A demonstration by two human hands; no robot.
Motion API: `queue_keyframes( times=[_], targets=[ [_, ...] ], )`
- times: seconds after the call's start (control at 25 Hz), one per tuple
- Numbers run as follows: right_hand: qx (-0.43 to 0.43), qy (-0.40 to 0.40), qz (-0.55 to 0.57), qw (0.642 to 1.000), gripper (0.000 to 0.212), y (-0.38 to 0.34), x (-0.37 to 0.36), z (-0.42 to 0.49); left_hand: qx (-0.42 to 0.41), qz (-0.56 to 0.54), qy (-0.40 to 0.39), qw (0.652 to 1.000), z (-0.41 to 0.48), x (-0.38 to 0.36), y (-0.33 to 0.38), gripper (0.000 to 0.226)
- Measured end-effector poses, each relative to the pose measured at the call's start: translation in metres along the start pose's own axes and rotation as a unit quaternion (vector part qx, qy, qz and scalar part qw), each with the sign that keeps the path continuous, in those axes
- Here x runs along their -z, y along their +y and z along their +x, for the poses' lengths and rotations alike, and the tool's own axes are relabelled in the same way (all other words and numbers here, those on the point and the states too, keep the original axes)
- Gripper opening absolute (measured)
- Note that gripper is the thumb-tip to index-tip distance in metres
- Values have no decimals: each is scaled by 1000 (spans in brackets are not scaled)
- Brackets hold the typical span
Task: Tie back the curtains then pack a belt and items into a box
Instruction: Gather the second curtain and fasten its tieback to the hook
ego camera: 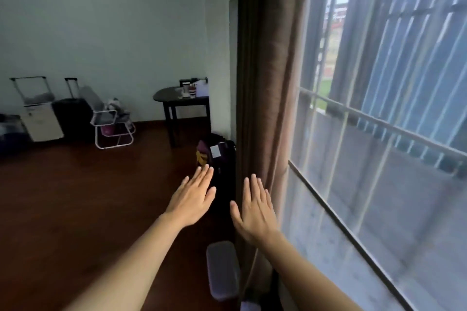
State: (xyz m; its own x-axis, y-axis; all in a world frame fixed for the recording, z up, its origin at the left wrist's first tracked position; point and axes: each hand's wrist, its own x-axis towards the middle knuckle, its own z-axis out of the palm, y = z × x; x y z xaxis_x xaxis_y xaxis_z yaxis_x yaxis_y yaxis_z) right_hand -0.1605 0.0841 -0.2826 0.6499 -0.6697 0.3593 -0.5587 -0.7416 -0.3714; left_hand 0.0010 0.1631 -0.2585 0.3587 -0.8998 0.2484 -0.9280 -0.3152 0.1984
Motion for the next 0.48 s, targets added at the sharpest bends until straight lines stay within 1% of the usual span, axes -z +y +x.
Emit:
queue_keyframes(
  times=[0.12, 0.24, 0.36, 0.48],
  targets=[
    [19, -13, 14, 1000, 79, -10, -31, 67, 34, 9, 10, 999, 41, 6, -41, 57],
    [12, -38, 34, 999, 77, -28, -63, 118, 57, 13, 9, 998, 67, 1, -86, 57],
    [4, -32, 41, 999, 72, -44, -93, 164, 67, 13, 7, 998, 99, -3, -133, 57],
    [-21, -10, 36, 999, 76, -64, -133, 217, 50, 14, -5, 999, 151, -5, -191, 58]
  ],
)
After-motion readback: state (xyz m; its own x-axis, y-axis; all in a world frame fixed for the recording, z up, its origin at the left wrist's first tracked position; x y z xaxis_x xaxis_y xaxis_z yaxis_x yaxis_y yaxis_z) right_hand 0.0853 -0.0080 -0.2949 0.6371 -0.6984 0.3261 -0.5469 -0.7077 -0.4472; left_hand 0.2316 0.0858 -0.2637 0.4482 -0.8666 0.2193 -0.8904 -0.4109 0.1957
